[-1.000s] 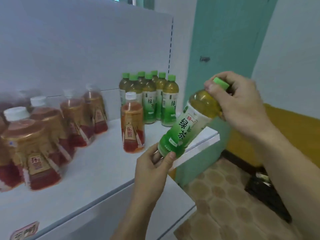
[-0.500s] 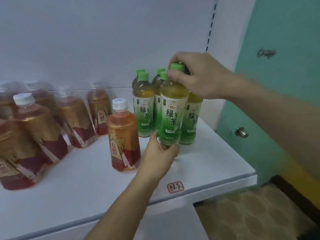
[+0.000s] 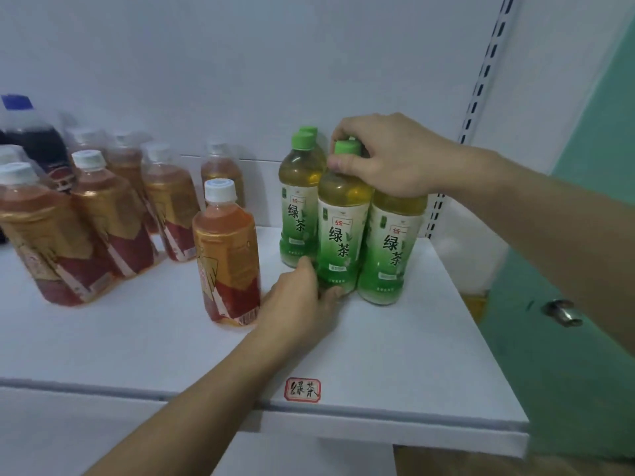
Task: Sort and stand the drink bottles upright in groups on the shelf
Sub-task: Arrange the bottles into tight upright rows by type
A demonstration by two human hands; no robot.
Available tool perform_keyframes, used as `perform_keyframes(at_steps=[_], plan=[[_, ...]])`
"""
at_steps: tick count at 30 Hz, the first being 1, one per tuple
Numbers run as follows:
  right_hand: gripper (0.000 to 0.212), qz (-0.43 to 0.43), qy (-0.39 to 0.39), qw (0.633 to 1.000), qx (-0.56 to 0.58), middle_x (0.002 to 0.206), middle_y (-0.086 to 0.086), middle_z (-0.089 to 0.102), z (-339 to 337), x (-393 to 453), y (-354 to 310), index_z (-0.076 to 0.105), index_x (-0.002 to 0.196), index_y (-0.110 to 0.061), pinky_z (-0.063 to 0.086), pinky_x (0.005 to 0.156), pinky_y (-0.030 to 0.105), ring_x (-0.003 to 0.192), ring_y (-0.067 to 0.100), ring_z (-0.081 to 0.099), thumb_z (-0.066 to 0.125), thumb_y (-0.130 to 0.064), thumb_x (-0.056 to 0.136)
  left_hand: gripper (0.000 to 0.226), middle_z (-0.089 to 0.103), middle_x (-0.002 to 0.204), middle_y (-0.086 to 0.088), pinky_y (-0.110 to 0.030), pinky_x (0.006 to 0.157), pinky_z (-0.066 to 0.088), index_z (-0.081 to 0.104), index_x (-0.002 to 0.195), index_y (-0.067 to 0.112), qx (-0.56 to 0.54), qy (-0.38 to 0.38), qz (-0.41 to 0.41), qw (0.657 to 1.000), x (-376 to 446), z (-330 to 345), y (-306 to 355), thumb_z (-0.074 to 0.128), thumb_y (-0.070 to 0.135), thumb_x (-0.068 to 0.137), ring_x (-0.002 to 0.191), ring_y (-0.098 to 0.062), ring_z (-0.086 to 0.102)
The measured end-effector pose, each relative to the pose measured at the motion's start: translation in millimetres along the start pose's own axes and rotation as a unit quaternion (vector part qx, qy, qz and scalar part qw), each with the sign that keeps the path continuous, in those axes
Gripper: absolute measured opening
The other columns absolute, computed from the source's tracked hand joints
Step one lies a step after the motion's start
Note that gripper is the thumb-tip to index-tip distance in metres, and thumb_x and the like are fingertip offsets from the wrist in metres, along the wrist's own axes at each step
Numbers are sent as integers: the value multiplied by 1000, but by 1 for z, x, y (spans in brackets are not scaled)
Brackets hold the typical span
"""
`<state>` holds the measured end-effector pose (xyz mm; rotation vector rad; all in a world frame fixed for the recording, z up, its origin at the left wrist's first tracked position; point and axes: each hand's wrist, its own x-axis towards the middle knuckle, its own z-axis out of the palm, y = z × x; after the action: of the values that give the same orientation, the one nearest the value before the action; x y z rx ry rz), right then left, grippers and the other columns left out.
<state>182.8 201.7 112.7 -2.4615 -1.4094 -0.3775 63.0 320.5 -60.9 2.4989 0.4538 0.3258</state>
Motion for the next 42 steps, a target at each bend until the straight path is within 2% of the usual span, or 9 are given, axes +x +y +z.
perform_keyframes(at_steps=[5, 8, 11, 13, 16, 18, 20, 29, 42], plan=[[32, -14, 1, 1000, -19, 88, -10, 61, -3, -10, 10, 57, 120, -30, 46, 71, 34, 84, 16, 60, 57, -53, 97, 54, 69, 105, 2, -40, 78, 56, 53, 127, 28, 50, 5, 15, 999, 6, 1, -3, 65, 61, 86, 94, -23, 65], [38, 0, 138, 989, 58, 88, -10, 62, -4, -27, 27, 52, 128, -33, 41, 67, 22, 81, 3, 59, 57, -53, 96, 66, 64, 126, 3, -42, 89, 57, 52, 135, 31, 30, 17, 29, 999, 10, 2, -4, 68, 64, 80, 107, -20, 63], [27, 52, 364, 900, 234, 86, -16, 62, 18, -66, 44, 57, 117, -25, 45, 70, 15, 79, -2, 59, 60, -39, 94, 83, 53, 138, 3, -38, 95, 53, 47, 144, 31, 15, 42, 45, 998, 10, 6, -4, 68, 70, 74, 115, -20, 60], [24, 91, 420, 844, 320, 81, -22, 59, 54, -96, 50, 56, 110, -18, 43, 70, 11, 75, -5, 55, 62, -30, 90, 81, 53, 134, 4, -37, 97, 52, 48, 143, 30, -14, 41, 60, 997, 12, 8, -4, 72, 66, 74, 114, -18, 59], [44, 152, 294, 855, 399, 97, -16, 62, 113, -131, 49, 51, 117, -25, 48, 69, 14, 85, -3, 59, 68, -40, 79, 70, 60, 130, 7, -32, 98, 50, 51, 134, 31, -58, 22, 91, 994, 14, 10, -3, 74, 57, 73, 117, -13, 58], [60, 175, 166, 878, 413, 110, -22, 62, 139, -140, 50, 45, 122, -40, 52, 75, 18, 97, -3, 62, 73, -51, 70, 70, 63, 130, 13, -30, 97, 51, 51, 132, 34, -81, 21, 95, 992, 15, 11, -3, 70, 61, 70, 117, -8, 59], [70, 184, 105, 891, 402, 115, -30, 63, 149, -139, 55, 44, 125, -46, 53, 77, 17, 102, -6, 63, 78, -53, 64, 68, 63, 132, 15, -31, 99, 51, 50, 134, 34, -87, 24, 98, 991, 16, 13, -7, 76, 55, 76, 118, -7, 60], [68, 223, 108, 894, 374, 116, -20, 66, 153, -135, 60, 47, 125, -42, 55, 80, 24, 98, 0, 65, 89, -39, 72, 66, 58, 132, 22, -27, 98, 45, 46, 138, 34, -94, 28, 99, 990, 19, 17, -16, 80, 44, 83, 119, -2, 55], [91, 246, 89, 894, 364, 119, -18, 62, 144, -141, 55, 44, 137, -34, 58, 89, 37, 100, 3, 65, 93, -50, 62, 66, 55, 127, 25, -27, 99, 45, 44, 141, 33, -70, 26, 106, 992, 16, 15, -11, 79, 38, 84, 126, -10, 57]])
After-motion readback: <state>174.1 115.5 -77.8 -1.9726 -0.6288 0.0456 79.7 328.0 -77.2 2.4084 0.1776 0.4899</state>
